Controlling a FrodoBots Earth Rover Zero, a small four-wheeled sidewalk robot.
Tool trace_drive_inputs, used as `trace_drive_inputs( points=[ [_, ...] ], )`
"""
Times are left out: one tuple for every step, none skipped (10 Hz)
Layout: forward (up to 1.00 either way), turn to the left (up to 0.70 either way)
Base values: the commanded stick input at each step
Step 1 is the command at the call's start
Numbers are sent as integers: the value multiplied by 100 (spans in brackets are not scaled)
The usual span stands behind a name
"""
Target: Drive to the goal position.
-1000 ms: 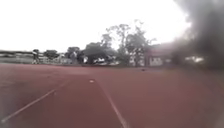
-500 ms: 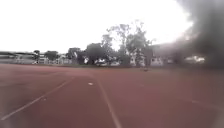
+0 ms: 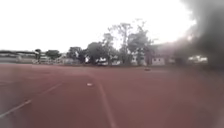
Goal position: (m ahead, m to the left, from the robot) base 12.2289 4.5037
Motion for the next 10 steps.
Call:
trace_drive_inputs(
  points=[
    [69,0],
    [69,0],
    [69,0],
    [69,0],
    [69,0],
    [69,0],
    [69,0],
    [69,0],
    [69,0],
    [69,0]
  ],
)
